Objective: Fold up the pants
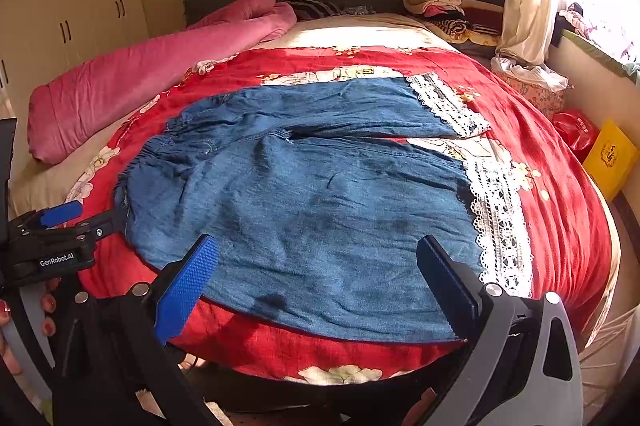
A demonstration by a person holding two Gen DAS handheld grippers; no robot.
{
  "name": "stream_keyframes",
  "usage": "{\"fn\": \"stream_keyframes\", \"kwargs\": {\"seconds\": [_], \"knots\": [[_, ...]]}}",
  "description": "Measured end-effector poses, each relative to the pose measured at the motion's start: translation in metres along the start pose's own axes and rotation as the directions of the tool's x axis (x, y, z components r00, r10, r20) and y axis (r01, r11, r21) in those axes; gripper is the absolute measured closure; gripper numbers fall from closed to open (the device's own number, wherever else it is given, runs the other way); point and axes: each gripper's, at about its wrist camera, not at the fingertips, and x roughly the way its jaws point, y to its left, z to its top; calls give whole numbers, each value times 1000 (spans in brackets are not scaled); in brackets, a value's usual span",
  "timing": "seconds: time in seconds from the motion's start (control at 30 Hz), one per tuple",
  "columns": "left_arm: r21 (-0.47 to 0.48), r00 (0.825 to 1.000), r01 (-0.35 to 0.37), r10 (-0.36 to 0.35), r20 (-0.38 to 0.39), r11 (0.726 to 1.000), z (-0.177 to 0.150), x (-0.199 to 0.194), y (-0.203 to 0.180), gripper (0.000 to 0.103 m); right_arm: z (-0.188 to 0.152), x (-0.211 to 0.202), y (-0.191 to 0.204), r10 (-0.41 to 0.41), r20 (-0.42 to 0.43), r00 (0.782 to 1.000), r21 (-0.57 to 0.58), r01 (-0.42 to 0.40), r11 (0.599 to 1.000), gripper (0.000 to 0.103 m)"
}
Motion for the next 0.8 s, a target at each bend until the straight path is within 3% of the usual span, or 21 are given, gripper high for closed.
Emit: {"fn": "stream_keyframes", "kwargs": {"seconds": [0.8], "knots": [[0, 1000, 0, 0, 2, 1000, -1, 0, 0, 9, -1, -1, -2, -4, 3, 1000, 0, 4, 1000, 4]]}}
